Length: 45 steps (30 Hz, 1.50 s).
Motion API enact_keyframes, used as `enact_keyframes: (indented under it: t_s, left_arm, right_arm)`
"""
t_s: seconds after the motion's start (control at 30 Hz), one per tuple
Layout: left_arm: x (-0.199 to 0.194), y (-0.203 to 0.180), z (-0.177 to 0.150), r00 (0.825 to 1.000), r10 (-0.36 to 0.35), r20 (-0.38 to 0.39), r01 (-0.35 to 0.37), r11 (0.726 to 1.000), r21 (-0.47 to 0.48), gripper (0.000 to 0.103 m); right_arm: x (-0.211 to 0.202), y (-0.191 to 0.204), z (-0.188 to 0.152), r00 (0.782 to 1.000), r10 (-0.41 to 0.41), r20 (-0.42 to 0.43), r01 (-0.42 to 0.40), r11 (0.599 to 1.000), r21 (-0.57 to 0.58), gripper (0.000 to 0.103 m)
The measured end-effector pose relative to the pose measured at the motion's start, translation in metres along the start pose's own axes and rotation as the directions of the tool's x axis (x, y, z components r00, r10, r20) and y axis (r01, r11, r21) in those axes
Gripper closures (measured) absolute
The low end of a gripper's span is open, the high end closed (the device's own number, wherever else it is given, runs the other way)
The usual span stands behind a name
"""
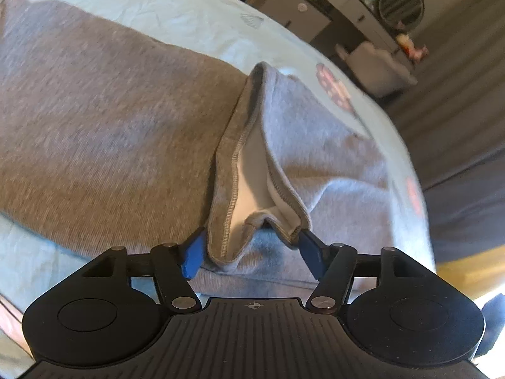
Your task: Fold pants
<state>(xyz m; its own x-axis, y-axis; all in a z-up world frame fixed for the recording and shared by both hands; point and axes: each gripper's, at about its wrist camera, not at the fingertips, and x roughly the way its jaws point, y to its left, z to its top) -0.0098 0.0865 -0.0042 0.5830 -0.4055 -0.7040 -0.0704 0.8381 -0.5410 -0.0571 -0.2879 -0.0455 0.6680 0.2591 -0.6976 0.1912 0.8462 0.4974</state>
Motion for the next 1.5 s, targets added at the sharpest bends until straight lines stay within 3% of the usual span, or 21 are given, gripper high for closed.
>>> enact_keyframes:
  t_s: [0.07, 0.17, 0.27, 0.33, 0.4, 0.53, 0.63, 0.77, 0.83, 0.93, 0.97, 1.03, 1.07, 1.13, 1.27, 1.4, 1.5]
  left_arm:
    - [-0.012, 0.008, 0.002, 1.000, -0.007, 0.019, 0.008, 0.999, -0.039, 0.051]
    - [-0.036, 0.019, 0.010, 0.995, 0.003, 0.098, 0.006, 0.996, -0.085, 0.050]
    - [-0.048, 0.025, 0.019, 0.994, -0.030, 0.103, 0.040, 0.994, -0.105, 0.049]
    - [-0.050, 0.036, 0.021, 0.993, -0.085, 0.081, 0.099, 0.975, -0.198, 0.041]
    - [-0.047, 0.048, 0.022, 0.990, -0.128, 0.059, 0.139, 0.947, -0.289, 0.039]
    - [-0.022, 0.033, 0.042, 0.987, -0.150, 0.051, 0.158, 0.959, -0.236, 0.028]
    - [0.006, 0.026, 0.060, 0.981, -0.185, 0.051, 0.192, 0.944, -0.266, 0.029]
    - [0.055, 0.019, 0.085, 0.964, -0.266, 0.009, 0.253, 0.905, -0.341, 0.038]
    - [0.081, 0.015, 0.097, 0.970, -0.239, -0.052, 0.206, 0.912, -0.356, 0.044]
    - [0.112, 0.012, 0.106, 0.974, -0.197, -0.111, 0.147, 0.924, -0.354, 0.077]
    - [0.116, 0.009, 0.109, 0.974, -0.196, -0.117, 0.145, 0.927, -0.347, 0.082]
    - [0.111, 0.003, 0.113, 0.970, -0.230, -0.084, 0.190, 0.923, -0.335, 0.081]
    - [0.105, 0.002, 0.114, 0.966, -0.250, -0.066, 0.216, 0.921, -0.325, 0.071]
    - [0.090, -0.001, 0.118, 0.976, -0.214, -0.036, 0.196, 0.941, -0.276, 0.050]
    - [0.066, 0.004, 0.126, 0.989, -0.143, 0.035, 0.147, 0.966, -0.212, 0.043]
    - [0.077, 0.006, 0.130, 0.997, -0.074, -0.001, 0.073, 0.981, -0.179, 0.043]
    - [0.093, 0.004, 0.132, 0.991, -0.124, -0.045, 0.112, 0.974, -0.196, 0.057]
  right_arm:
    - [0.005, -0.001, 0.001, 0.999, -0.023, -0.033, 0.024, 1.000, 0.013, 0.060]
    - [0.004, 0.000, 0.001, 0.999, -0.032, -0.028, 0.032, 0.999, 0.002, 0.058]
    - [0.002, 0.000, -0.003, 0.999, -0.038, -0.014, 0.038, 0.999, -0.008, 0.057]
    - [0.000, -0.002, -0.004, 0.999, -0.046, -0.017, 0.046, 0.999, 0.002, 0.057]
    - [-0.003, -0.002, -0.005, 0.999, -0.047, -0.011, 0.047, 0.999, 0.000, 0.053]
    - [-0.004, -0.004, -0.005, 0.999, -0.040, -0.001, 0.040, 0.999, 0.011, 0.052]
    - [-0.007, -0.007, -0.007, 1.000, -0.019, 0.003, 0.019, 1.000, 0.025, 0.052]
    - [-0.015, -0.004, -0.010, 1.000, -0.014, 0.008, 0.014, 1.000, -0.006, 0.054]
    - [-0.015, 0.000, -0.011, 1.000, -0.020, 0.005, 0.020, 0.999, -0.032, 0.055]
    - [-0.010, -0.001, -0.011, 1.000, -0.016, -0.018, 0.015, 1.000, -0.025, 0.055]
    - [-0.007, -0.002, -0.010, 0.999, -0.015, -0.031, 0.015, 1.000, -0.018, 0.055]
    - [-0.005, -0.005, -0.010, 0.999, -0.003, -0.038, 0.003, 1.000, -0.004, 0.055]
    - [-0.004, -0.007, -0.009, 0.999, 0.002, -0.040, -0.001, 1.000, 0.005, 0.055]
    - [-0.002, -0.011, -0.009, 0.999, 0.017, -0.045, -0.016, 0.999, 0.029, 0.055]
    - [0.006, -0.014, -0.008, 0.997, 0.043, -0.066, -0.039, 0.998, 0.057, 0.055]
    - [0.007, -0.014, -0.009, 0.997, 0.047, -0.066, -0.043, 0.997, 0.071, 0.055]
    - [0.005, -0.011, -0.010, 0.997, 0.036, -0.063, -0.032, 0.998, 0.057, 0.055]
